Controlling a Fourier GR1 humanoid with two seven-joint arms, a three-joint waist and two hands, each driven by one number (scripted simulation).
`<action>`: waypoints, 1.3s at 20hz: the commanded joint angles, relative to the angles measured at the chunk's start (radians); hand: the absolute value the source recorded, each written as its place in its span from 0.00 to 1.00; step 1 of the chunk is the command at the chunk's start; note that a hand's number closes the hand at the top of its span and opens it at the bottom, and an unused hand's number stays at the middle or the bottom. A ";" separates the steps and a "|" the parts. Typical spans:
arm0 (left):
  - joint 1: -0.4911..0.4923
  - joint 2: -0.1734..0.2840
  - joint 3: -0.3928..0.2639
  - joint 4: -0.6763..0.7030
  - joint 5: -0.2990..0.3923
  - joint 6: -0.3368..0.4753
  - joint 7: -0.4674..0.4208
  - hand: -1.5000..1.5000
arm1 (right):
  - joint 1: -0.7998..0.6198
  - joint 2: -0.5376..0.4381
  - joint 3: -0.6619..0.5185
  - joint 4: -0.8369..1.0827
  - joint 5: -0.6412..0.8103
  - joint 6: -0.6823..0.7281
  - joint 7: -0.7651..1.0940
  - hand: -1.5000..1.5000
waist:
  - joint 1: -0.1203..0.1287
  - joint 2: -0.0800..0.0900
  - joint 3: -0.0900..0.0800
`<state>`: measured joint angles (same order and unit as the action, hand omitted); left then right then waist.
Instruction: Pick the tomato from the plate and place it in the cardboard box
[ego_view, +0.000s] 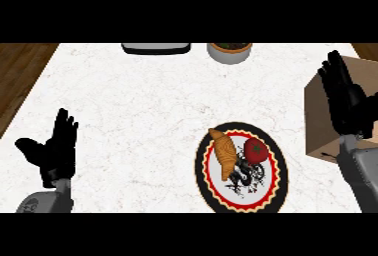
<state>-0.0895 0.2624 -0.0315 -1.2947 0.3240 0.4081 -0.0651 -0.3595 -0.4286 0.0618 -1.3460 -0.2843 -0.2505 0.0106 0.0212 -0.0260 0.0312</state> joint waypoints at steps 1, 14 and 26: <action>0.027 0.094 0.001 -0.048 -0.022 -0.091 -0.031 0.50 | 0.047 -0.016 -0.017 -0.092 -0.018 0.042 -0.038 0.00 | -0.025 0.020 -0.031; -0.133 0.235 -0.233 -0.215 -0.182 -0.363 -0.048 0.50 | 0.131 -0.325 0.024 -0.189 0.248 0.267 -0.368 0.00 | -0.027 0.024 -0.030; -0.146 0.226 -0.206 -0.236 -0.196 -0.381 -0.027 0.50 | 0.148 -0.497 0.265 -0.447 0.585 0.409 -0.099 0.00 | -0.024 0.021 -0.034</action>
<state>-0.2295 0.5042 -0.2317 -1.5118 0.1328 0.0241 -0.1078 -0.2267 -0.8965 0.2218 -1.6905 0.1907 0.1165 -0.1984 -0.0032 -0.0038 -0.0019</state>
